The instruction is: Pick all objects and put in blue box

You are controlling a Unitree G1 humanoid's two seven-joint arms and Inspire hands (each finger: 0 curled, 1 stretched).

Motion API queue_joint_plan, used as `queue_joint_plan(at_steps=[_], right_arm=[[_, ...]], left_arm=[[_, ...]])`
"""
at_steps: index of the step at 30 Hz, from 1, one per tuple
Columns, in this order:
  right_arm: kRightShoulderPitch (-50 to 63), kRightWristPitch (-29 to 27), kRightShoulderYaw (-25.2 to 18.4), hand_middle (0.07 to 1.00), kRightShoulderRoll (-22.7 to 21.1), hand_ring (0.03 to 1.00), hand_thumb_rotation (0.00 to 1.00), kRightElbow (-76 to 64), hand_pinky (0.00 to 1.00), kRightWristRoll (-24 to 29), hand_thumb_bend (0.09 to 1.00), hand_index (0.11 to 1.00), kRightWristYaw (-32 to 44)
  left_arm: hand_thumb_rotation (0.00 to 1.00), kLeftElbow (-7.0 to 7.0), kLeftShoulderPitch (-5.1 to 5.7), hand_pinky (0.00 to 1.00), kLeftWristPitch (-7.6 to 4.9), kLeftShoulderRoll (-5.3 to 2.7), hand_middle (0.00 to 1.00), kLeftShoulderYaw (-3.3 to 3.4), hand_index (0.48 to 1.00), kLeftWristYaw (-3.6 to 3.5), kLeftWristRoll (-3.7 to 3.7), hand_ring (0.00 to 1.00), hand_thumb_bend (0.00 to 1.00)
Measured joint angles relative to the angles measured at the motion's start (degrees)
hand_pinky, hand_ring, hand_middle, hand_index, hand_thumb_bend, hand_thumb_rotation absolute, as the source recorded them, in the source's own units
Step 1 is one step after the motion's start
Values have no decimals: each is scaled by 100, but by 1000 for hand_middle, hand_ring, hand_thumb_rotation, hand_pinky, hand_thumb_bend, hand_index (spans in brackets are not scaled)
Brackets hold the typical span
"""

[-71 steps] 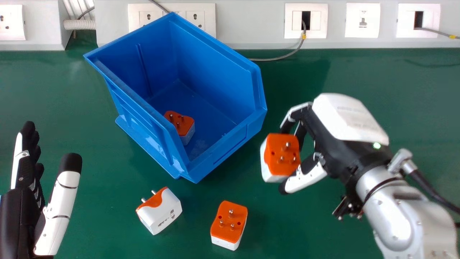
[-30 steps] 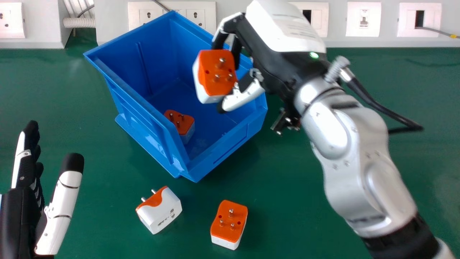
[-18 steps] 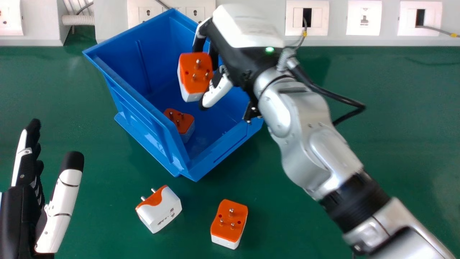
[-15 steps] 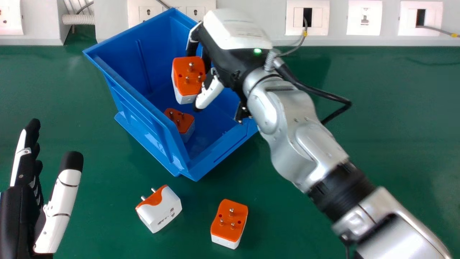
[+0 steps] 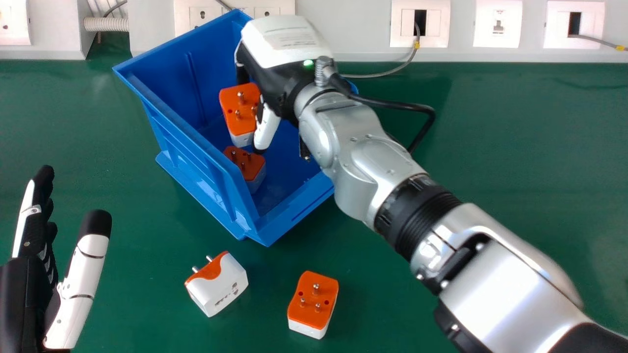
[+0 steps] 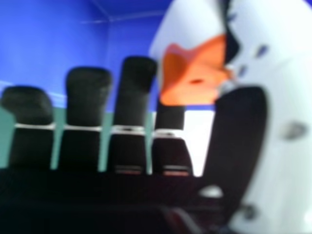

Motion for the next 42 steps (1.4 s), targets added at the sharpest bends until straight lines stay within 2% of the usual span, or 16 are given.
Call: queue_joint_plan(at_steps=[5,7,11,14,19,26,31,41,42], right_arm=[[-286,-257,402,468,11,354,0,495,99,-141,517,490,-205],[-327,-328,431,475,29,367,0,636,83,-146,517,487,-269],[-329,-390,427,483,48,387,0,755,66,-49,517,482,-451],[-329,-396,433,476,80,394,0,839,68,-29,516,484,-520],[-326,-392,497,483,109,406,0,872,91,-28,517,483,-521],[-311,-402,525,490,132,409,0,873,158,-23,518,485,-522],[-213,-443,520,490,132,416,0,874,173,24,518,485,-574],[-176,-502,406,466,117,403,2,872,223,214,518,492,-652],[-174,-490,433,494,113,428,75,872,259,202,556,517,-649]], left_arm=[[818,0,51,1000,-2,-19,996,-46,976,-9,-5,1000,632],[818,0,70,1000,-9,-28,997,-85,981,-9,-5,1000,630],[818,3,100,1000,-40,-34,998,-103,988,-4,2,1000,631],[817,14,112,1000,-112,-36,999,-118,993,5,18,1000,634],[817,97,123,1000,-158,-44,1000,-126,996,12,60,1000,637],[816,98,218,999,-189,-86,1000,-127,999,22,64,1000,637],[815,91,221,989,-189,-96,1000,-141,1000,69,80,1000,636],[813,84,222,981,-189,-94,1000,-152,1000,90,84,1000,638],[813,84,220,981,-189,-94,1000,-152,1000,97,89,1000,639]])
